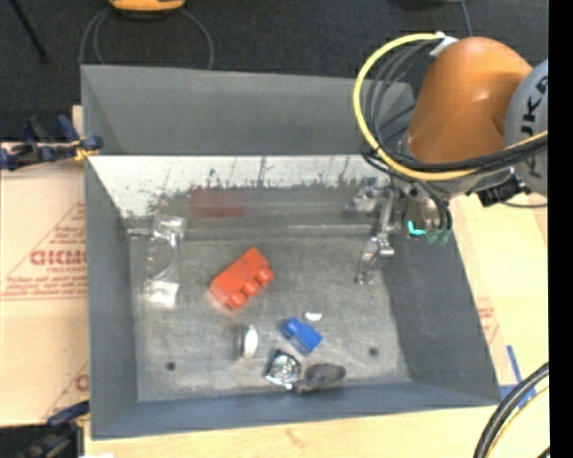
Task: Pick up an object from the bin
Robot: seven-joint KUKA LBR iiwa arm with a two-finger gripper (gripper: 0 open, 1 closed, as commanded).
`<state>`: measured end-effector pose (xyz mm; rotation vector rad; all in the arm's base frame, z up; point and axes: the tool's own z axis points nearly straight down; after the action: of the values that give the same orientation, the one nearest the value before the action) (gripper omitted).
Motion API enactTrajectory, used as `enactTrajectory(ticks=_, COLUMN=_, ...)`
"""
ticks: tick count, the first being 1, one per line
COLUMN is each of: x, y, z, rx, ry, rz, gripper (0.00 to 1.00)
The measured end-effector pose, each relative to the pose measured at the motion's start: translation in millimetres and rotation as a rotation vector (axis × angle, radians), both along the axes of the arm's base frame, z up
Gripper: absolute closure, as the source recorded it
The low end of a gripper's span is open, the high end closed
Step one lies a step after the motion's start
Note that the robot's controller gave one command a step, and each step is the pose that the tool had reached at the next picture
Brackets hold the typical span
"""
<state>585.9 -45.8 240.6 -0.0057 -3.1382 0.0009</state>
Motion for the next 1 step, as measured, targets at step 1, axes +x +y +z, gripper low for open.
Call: enactTrajectory(ticks=1, x=-105.7, y=50.2, z=-79.3, rx=0.002, ry=0.004, rz=0.198, gripper=0.0)
